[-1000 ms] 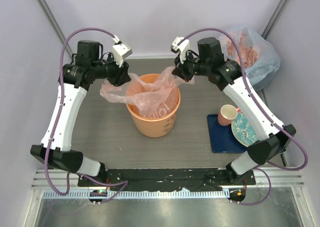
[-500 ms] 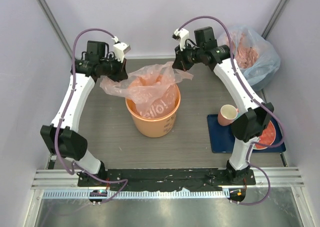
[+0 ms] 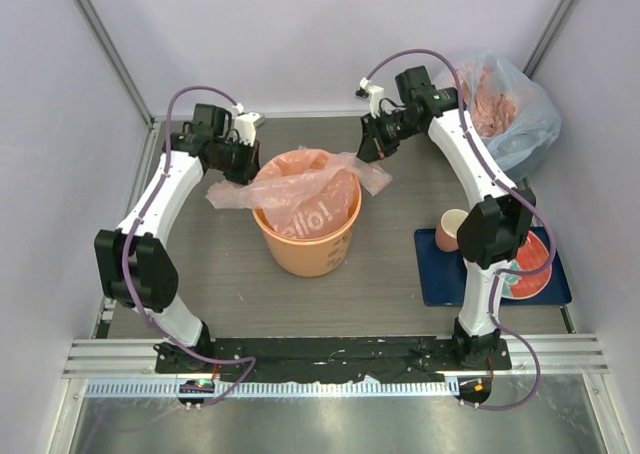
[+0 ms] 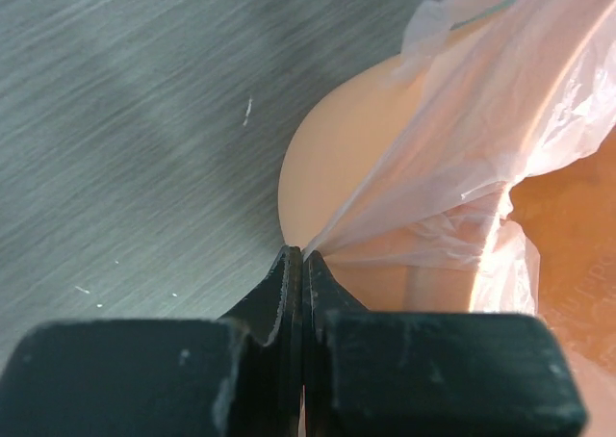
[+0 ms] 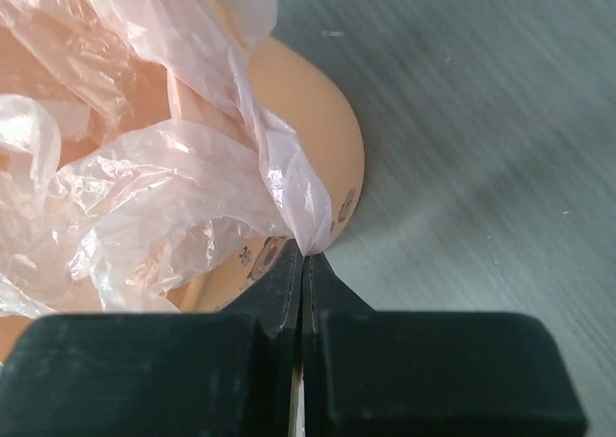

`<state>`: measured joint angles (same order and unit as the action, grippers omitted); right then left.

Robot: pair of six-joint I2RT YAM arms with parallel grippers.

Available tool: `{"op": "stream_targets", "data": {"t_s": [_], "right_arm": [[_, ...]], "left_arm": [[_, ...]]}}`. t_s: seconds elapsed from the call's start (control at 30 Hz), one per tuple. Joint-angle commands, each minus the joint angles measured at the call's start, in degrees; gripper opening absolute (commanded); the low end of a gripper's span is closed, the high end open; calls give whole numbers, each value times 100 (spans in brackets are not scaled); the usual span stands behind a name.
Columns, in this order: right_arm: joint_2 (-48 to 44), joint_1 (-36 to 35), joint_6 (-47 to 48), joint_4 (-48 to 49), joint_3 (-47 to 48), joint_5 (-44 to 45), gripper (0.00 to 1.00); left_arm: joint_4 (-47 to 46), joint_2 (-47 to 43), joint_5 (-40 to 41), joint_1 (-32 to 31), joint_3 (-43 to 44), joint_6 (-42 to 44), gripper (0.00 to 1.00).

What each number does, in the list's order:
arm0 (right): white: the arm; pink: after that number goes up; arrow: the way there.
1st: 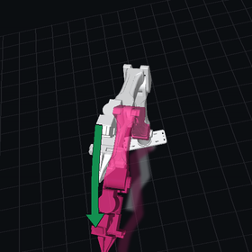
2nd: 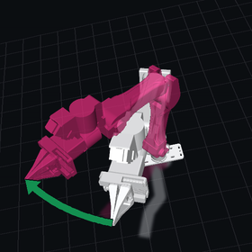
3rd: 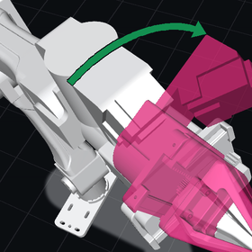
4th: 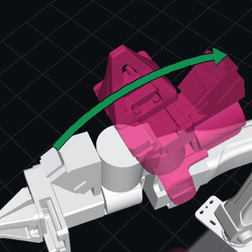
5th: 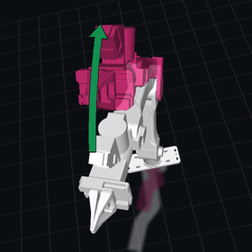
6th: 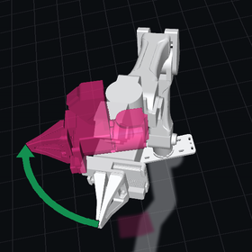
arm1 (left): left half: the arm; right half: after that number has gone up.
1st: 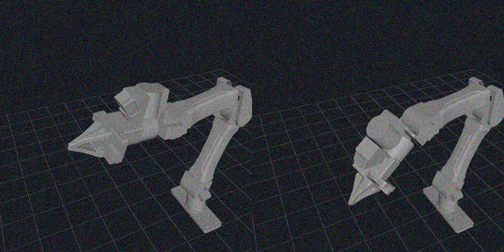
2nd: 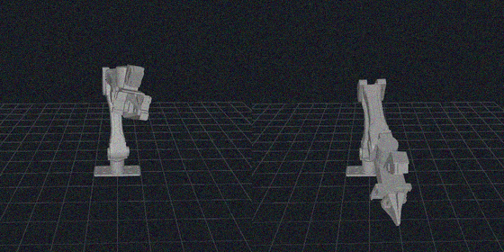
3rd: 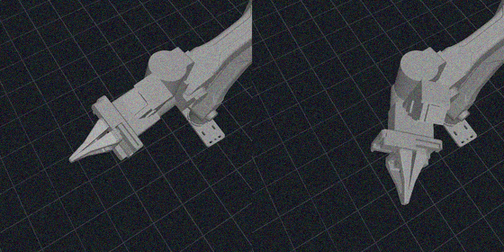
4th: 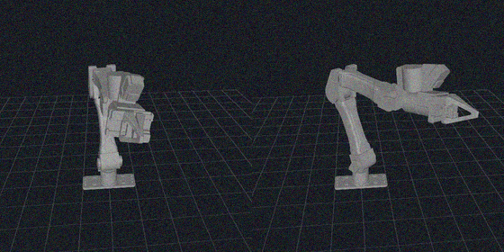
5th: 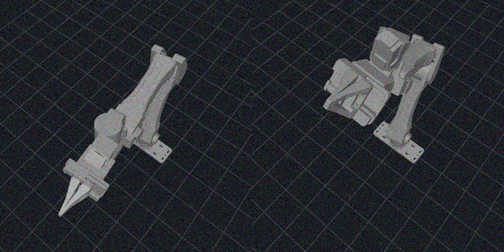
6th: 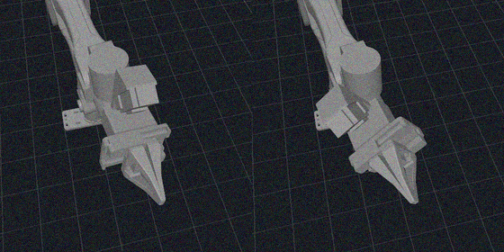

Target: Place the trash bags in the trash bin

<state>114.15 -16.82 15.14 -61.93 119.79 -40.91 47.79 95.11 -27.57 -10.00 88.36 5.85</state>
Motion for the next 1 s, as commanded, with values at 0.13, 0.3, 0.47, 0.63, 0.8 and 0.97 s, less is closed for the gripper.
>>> {"op": "stream_targets", "data": {"t_s": [0.13, 0.3, 0.47, 0.63, 0.8, 0.97], "right_arm": [[-595, 380, 359, -653, -210, -497, 29], [-674, 916, -71, -891, -78, -901, 64], [-1147, 1137, -476, -908, -401, -1235, 70], [-1781, 1146, -1291, -323, -1307, -1455, 72], [-2168, 1146, -2260, 664, -2082, -1604, 72], [-2169, 1137, -2041, 489, -2283, -1535, 66]], "left_arm": [[-95, -625, -827, 498, -109, -558, 40], [-7, -915, -996, 974, 479, -261, 71], [948, -1038, -1574, 974, 1534, 845, 77], [1680, -1424, -2507, 878, 1598, 1304, 80], [1962, -1706, -2147, 25, 1185, 1516, 83], [2164, -1785, -1752, -519, 903, 1384, 83]]}}
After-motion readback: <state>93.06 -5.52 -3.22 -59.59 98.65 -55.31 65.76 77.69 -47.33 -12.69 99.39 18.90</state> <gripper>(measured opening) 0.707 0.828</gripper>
